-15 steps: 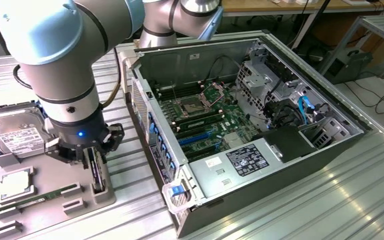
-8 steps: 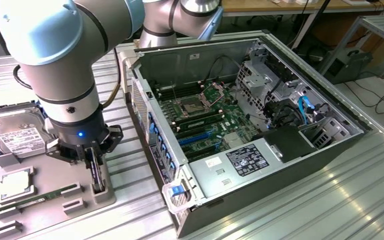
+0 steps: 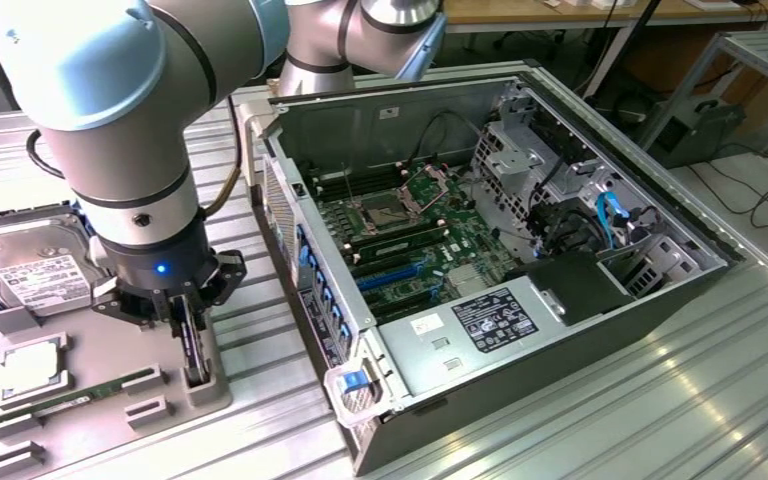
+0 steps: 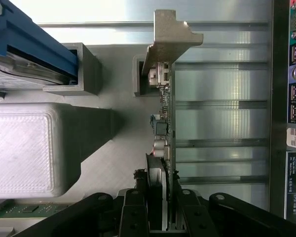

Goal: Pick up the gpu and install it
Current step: 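Pick up the gpu and move the gpu toward the slot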

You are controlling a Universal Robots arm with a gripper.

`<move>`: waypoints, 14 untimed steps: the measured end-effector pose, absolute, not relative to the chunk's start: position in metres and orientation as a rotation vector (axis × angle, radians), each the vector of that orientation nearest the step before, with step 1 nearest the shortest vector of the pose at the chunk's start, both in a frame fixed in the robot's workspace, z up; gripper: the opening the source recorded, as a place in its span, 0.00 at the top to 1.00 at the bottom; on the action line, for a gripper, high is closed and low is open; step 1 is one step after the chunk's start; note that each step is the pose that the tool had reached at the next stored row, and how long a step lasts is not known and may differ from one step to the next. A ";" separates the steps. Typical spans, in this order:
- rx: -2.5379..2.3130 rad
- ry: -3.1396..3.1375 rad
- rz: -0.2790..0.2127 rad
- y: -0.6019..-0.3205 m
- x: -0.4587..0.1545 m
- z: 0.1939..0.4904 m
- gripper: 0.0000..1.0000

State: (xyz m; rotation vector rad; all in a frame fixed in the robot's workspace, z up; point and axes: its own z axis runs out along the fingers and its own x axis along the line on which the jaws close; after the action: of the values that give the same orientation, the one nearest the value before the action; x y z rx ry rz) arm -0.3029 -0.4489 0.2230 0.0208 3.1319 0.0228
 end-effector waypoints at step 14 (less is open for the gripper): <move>0.021 3.132 0.023 -0.449 -0.303 0.238 0.73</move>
State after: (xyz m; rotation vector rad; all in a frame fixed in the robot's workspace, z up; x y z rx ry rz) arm -0.3029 -0.4489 0.2376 0.0208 3.1319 0.0229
